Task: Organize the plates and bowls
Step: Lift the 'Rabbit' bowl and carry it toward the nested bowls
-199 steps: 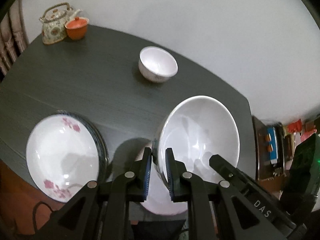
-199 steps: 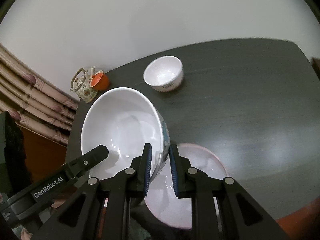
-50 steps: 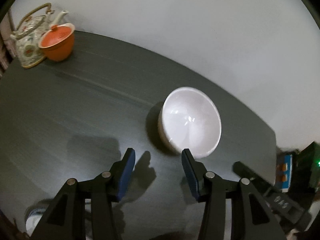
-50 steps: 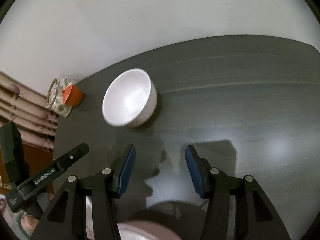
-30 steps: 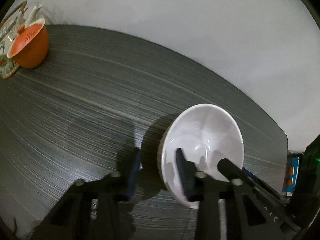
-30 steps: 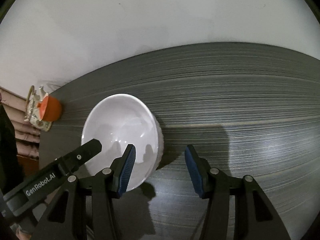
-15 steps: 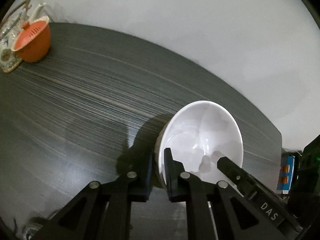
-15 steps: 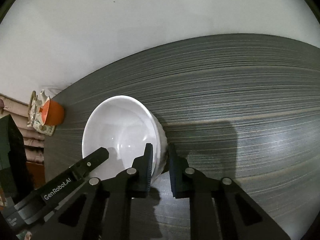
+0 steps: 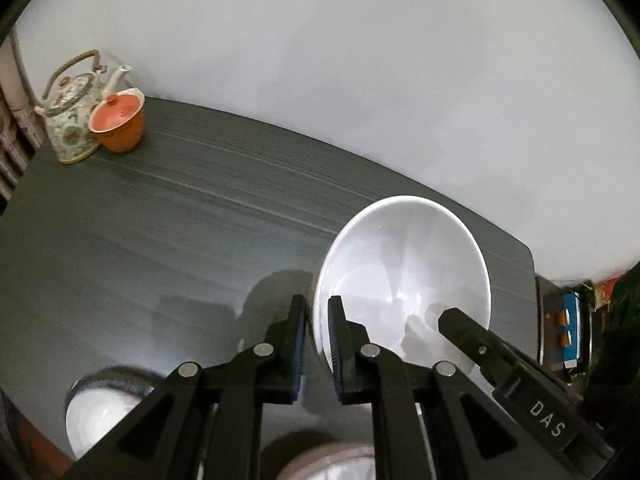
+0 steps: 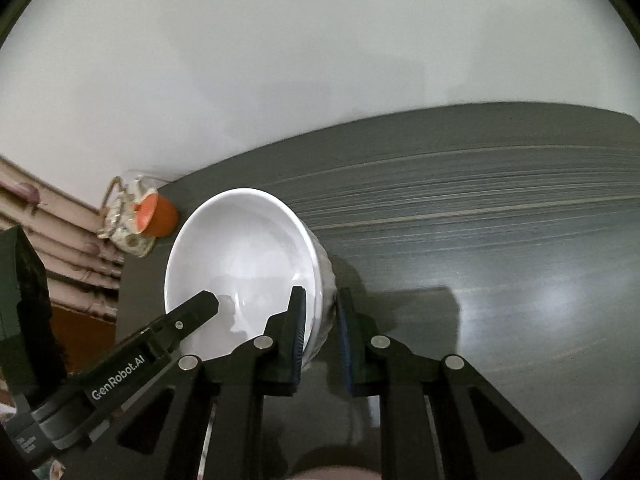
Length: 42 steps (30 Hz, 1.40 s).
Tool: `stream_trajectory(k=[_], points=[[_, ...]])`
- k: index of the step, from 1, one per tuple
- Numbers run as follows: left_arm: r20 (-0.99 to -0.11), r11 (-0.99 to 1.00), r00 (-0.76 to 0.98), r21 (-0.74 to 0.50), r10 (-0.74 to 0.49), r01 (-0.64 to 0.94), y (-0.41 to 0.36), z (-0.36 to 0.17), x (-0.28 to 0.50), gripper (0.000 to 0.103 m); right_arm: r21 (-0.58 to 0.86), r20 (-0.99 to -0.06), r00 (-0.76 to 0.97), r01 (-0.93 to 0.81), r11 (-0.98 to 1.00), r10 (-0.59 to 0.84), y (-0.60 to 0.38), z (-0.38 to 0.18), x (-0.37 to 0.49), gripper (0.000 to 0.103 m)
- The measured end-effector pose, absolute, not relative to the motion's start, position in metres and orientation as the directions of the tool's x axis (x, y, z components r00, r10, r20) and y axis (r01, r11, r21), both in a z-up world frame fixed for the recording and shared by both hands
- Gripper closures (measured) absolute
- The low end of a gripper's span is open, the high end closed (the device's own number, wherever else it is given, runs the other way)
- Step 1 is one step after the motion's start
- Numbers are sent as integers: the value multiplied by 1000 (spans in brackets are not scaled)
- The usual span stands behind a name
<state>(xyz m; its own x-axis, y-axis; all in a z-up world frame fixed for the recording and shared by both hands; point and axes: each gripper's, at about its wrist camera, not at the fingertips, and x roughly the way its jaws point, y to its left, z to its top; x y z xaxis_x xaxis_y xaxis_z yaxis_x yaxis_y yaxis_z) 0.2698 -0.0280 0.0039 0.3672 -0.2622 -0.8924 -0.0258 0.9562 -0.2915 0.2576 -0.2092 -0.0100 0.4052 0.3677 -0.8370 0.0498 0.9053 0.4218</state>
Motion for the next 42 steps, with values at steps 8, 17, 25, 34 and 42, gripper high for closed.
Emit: stream_trajectory(k=[8,17,25,34,42], points=[[-882,956,388,-293,-266,-11,-20,32,212,92,413,-807,468,12,911,359,-208,36,198,87],[-879,951,384,-310,-284,-7,-13,27,157,92,409,-801,483,9,912,354,-205,42,140,87],[-888,951,362,-308,-281,-15,-13,17,128,92,410,-808,474,23,912,351,-198,31,109,87],[-904,954,326,-300,-278,-19,-14,3,110,92,402,-831,436,42,915,345,-201,16,80,87],[-915,955,299,-295,-272,-32,-14,-9,106,92,394,-846,412,52,918,339,-197,5,69,86]])
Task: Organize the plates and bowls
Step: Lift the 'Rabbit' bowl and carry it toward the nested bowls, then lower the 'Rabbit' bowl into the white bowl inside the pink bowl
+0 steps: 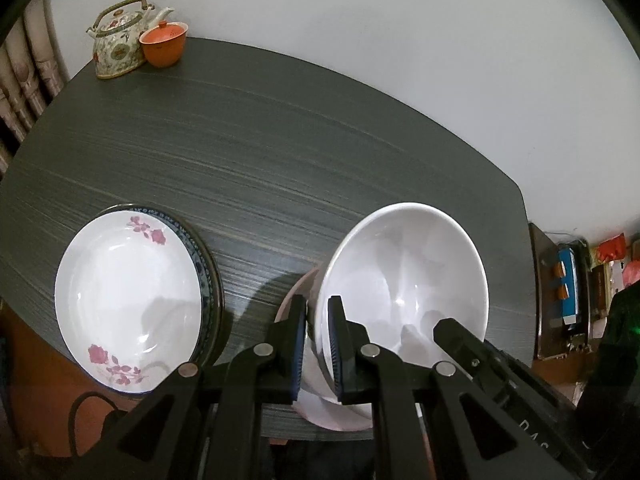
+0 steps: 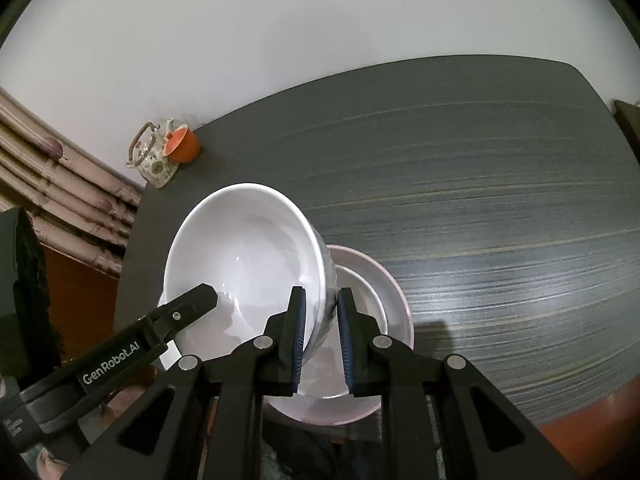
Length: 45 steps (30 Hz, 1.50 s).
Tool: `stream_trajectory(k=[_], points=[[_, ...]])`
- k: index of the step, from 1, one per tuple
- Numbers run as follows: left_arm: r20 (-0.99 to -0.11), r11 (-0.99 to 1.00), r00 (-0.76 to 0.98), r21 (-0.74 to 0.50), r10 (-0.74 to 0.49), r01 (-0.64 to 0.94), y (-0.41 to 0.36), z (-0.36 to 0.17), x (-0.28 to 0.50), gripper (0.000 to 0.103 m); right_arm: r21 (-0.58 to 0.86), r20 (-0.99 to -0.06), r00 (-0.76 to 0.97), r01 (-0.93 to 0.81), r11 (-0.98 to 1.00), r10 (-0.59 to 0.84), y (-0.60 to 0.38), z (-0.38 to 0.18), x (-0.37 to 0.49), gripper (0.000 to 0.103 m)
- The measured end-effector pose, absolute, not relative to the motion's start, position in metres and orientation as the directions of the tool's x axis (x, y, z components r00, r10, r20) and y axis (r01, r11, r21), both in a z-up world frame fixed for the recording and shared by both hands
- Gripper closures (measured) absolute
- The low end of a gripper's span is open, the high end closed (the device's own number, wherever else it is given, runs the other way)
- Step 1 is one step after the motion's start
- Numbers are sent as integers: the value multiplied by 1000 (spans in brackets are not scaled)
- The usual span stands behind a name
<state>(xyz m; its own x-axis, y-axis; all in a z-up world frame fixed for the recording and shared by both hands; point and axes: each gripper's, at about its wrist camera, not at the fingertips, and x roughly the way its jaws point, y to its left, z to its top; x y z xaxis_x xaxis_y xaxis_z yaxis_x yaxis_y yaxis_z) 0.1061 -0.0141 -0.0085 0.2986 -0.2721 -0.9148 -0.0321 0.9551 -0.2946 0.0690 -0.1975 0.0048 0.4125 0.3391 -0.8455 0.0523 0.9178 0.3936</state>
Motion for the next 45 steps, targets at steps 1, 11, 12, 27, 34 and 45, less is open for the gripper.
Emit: stream_trajectory(k=[1,11,12,27,34,45], points=[[-916,955,296,-294,-272,-32,-15,-9,106,92,394,-847,408,53,917,340,-196,3,68,86],[-925,956,264,-292,-272,-38,-15,-21,107,92,385,-860,382,52,921,338,-197,-7,59,86],[-926,956,261,-291,-272,-37,-16,-22,108,92,382,-863,378,52,923,336,-196,-8,59,86],[-947,966,202,-258,-248,-21,-31,-47,109,92,355,-888,340,78,932,310,-200,-27,55,85],[-953,970,192,-243,-235,-19,-36,-51,111,92,351,-896,320,89,932,307,-198,-37,58,85],[-957,974,188,-225,-219,-12,-46,-56,112,92,351,-901,307,97,931,308,-201,-43,60,85]])
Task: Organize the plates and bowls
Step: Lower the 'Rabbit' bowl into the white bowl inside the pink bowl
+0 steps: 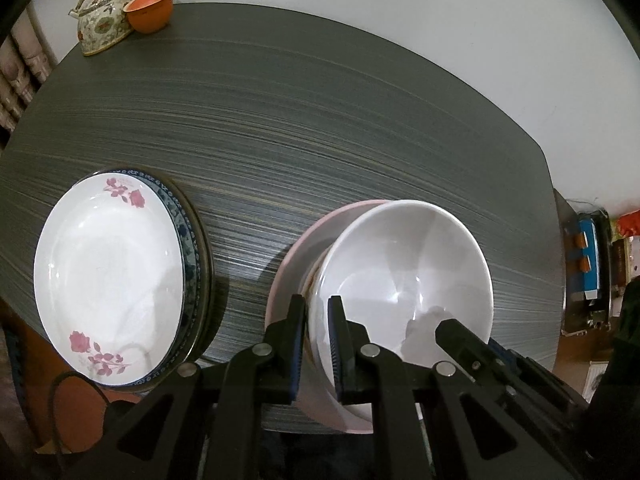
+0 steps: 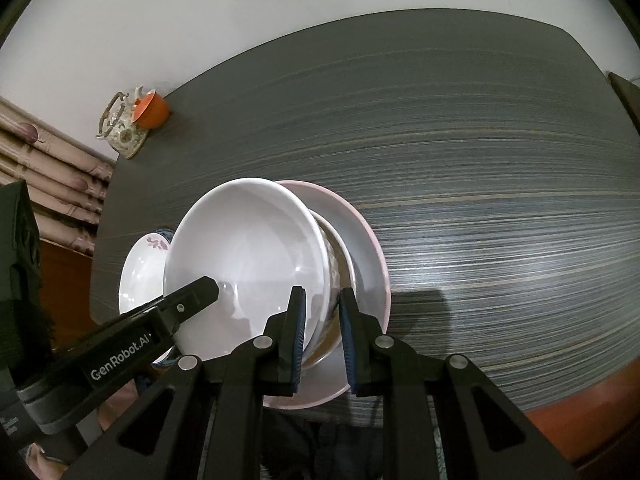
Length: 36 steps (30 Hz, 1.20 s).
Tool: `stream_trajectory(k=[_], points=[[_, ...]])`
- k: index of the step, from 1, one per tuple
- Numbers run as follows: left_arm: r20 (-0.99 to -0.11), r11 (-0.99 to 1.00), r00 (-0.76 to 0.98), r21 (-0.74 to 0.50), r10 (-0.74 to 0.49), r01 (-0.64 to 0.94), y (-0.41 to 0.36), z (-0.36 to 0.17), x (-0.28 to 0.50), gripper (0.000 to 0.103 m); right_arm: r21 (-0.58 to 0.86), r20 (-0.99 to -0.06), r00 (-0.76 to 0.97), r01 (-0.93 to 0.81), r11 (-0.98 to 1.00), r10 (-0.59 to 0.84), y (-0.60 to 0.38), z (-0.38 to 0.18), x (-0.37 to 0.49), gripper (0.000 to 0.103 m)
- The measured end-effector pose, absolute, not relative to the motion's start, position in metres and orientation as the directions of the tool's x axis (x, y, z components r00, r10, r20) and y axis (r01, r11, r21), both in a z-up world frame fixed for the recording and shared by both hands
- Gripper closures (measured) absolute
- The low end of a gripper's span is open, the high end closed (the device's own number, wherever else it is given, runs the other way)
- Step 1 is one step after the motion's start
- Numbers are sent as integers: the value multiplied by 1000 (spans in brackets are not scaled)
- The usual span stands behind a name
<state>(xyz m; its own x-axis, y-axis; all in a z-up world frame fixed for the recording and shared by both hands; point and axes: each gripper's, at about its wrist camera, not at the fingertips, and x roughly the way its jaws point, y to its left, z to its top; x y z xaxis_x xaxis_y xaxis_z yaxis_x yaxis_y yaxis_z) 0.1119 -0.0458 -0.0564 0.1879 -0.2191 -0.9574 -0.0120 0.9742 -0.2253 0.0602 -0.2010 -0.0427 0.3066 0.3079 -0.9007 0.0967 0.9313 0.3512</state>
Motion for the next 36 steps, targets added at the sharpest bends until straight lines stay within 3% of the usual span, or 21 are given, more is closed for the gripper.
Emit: stream_trajectory(k=[36], points=[[-953,975,215,-220,-212,-15,-45,-53,109,89,347,-898,315,83,934,306,-199,-44,52,77]])
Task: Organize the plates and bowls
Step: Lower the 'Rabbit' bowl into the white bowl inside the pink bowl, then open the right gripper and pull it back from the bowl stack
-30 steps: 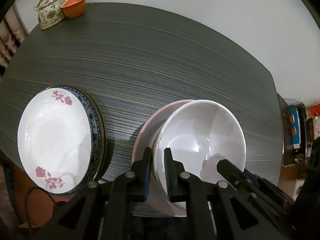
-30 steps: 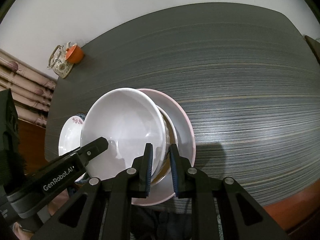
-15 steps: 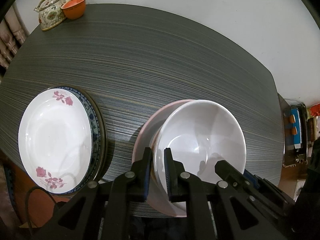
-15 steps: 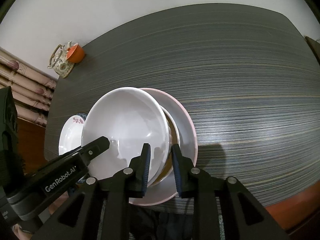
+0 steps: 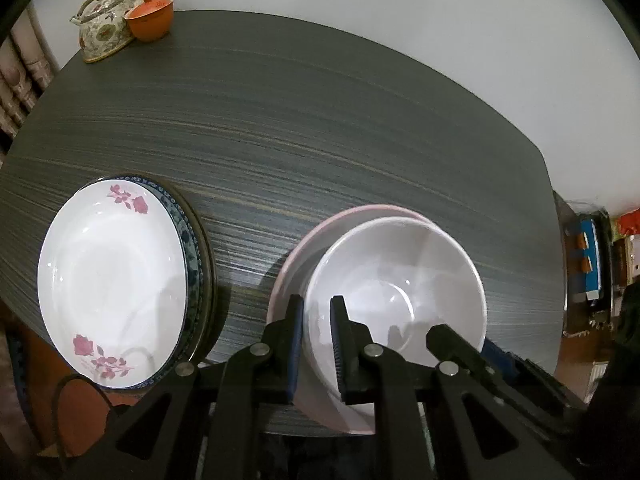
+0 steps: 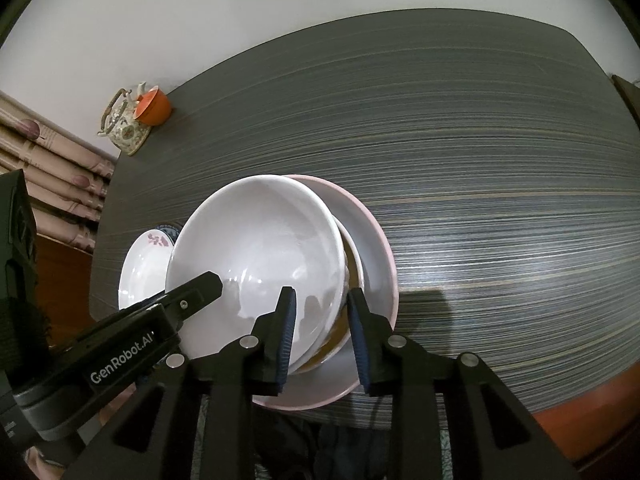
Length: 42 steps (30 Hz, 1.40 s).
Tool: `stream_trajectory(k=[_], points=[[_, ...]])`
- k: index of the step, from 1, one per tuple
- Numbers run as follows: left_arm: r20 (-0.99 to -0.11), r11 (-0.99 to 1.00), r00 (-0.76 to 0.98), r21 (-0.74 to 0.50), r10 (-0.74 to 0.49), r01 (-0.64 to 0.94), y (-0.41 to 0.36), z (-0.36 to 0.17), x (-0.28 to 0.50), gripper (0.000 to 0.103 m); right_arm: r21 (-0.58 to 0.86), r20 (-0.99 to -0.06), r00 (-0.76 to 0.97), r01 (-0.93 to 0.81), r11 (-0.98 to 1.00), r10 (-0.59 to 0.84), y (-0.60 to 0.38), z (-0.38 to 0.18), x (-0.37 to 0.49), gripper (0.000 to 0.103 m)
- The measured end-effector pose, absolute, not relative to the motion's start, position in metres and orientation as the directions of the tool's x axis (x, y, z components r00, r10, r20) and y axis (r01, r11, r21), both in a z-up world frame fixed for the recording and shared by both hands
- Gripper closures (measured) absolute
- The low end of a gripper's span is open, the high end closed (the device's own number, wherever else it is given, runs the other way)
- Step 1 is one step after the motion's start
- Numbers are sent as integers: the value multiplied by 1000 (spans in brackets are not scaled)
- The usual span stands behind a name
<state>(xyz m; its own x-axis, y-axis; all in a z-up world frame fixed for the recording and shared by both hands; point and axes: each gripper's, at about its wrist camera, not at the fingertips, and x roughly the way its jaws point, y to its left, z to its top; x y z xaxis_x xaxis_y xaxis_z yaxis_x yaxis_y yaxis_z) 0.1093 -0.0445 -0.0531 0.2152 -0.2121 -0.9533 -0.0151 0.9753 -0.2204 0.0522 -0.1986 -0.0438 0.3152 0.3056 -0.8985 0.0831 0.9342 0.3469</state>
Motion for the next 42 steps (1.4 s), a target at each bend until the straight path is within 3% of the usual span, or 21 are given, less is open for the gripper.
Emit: stream_trajectory(k=[10,27,30,42], points=[[-941,969,243,-245,-236,-9,-35,-43,108,87,351,-895,322,86,933,307,-200,-44,52,72],[-915,944,282,-321,-288,-79,10,-21,108,69,372,-878,362,100,923,315,-210,-35,47,61],[-915,935,270,-339,-300,-108,19,-23,108,68,382,-871,374,106,918,319,-216,-32,45,55],[-911,910,203,-391,-360,-141,23,-40,102,67,412,-866,378,172,895,326,-241,-33,40,50]])
